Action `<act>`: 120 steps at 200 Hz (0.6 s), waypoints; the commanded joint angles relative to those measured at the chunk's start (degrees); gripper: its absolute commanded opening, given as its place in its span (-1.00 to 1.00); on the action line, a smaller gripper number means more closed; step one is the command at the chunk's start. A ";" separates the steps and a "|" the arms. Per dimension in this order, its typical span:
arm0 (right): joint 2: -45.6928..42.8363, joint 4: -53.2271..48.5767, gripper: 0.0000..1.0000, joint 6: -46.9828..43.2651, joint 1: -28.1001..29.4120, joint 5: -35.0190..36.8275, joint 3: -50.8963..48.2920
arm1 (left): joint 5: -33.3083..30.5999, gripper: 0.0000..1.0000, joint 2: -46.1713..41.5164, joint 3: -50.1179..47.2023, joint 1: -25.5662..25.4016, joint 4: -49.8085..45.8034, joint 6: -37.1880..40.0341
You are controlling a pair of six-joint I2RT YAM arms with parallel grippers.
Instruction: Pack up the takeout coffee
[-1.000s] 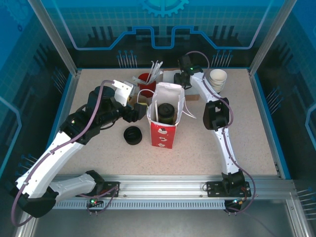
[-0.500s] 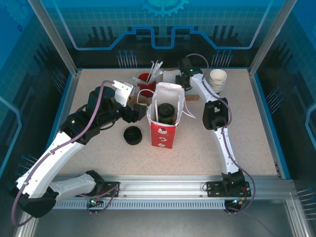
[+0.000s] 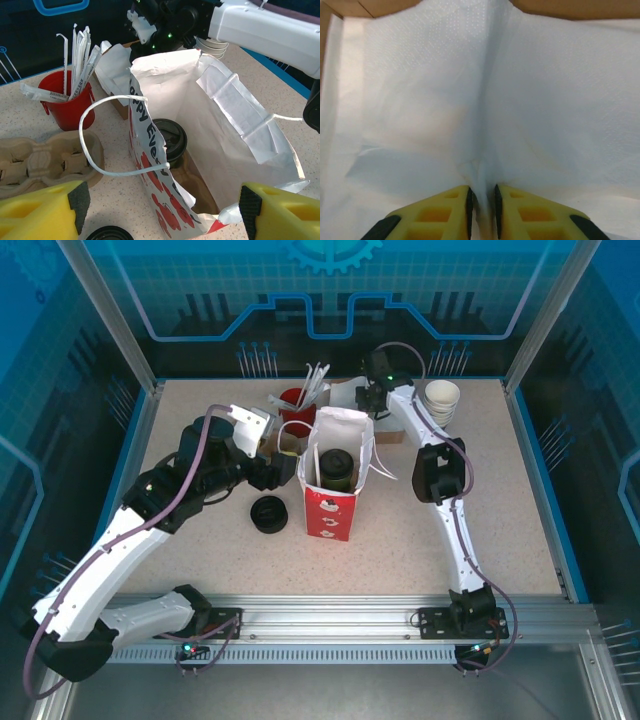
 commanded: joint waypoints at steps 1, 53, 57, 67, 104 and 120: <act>-4.19 -1.19 -0.61 -0.88 -0.67 -0.13 2.32 | 1.01 0.61 -1.23 -0.48 0.36 -0.29 -0.66; -10.32 -2.08 -0.84 -0.93 -0.47 -0.76 2.73 | 1.30 0.62 -1.49 -0.53 0.45 -0.33 -0.87; -11.00 -2.15 -0.87 -0.88 -0.40 -0.97 2.78 | 1.33 0.62 -1.50 -0.53 0.47 -0.27 -0.88; -12.78 -2.50 -0.93 -0.67 -0.45 -1.01 2.78 | 1.33 0.62 -1.44 -0.54 0.48 -0.21 -0.95; -20.30 -4.83 -1.00 0.80 -0.16 -1.13 2.73 | 1.02 0.62 -1.07 -0.51 0.78 0.34 -1.67; -23.54 -5.92 -1.00 1.47 0.23 -1.32 2.67 | 0.89 0.62 -0.97 -0.45 0.86 0.60 -1.96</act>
